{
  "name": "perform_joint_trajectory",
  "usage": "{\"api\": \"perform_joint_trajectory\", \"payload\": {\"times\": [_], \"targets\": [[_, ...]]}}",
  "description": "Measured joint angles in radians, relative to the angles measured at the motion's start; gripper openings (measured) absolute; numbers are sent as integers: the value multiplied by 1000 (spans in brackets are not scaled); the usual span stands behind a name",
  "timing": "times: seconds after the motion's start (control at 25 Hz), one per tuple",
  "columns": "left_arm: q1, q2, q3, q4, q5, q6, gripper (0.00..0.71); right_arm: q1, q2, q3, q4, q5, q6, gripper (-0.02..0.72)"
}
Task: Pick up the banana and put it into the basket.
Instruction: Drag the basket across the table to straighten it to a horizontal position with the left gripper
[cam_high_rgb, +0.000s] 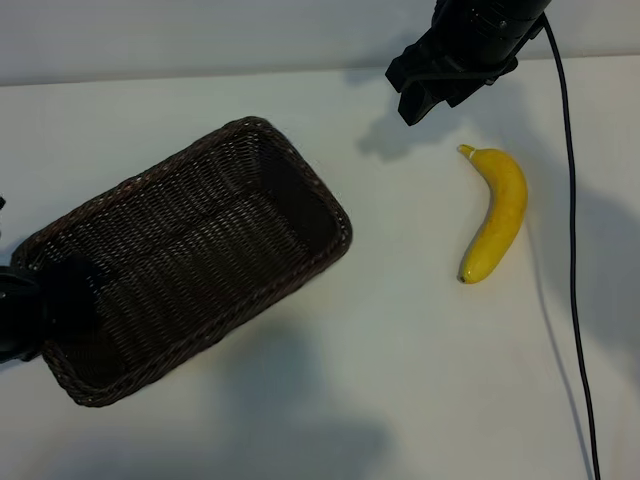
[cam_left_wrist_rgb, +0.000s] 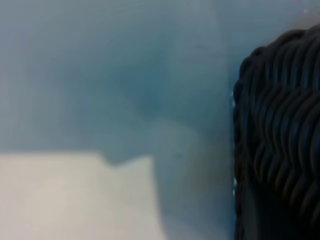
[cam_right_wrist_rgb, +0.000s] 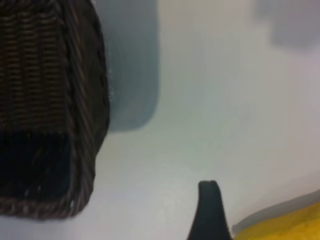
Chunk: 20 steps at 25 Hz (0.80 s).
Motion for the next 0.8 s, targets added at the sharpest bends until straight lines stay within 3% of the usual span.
{"api": "perform_joint_trajectory", "payload": {"times": [0.32,0.8], "targets": [[0,0,-27,-1,74,76,164,0,0,0,0,0,0,539],[1,1,-306,207,266,0,164,0,0,0,0,0,1,539]]}}
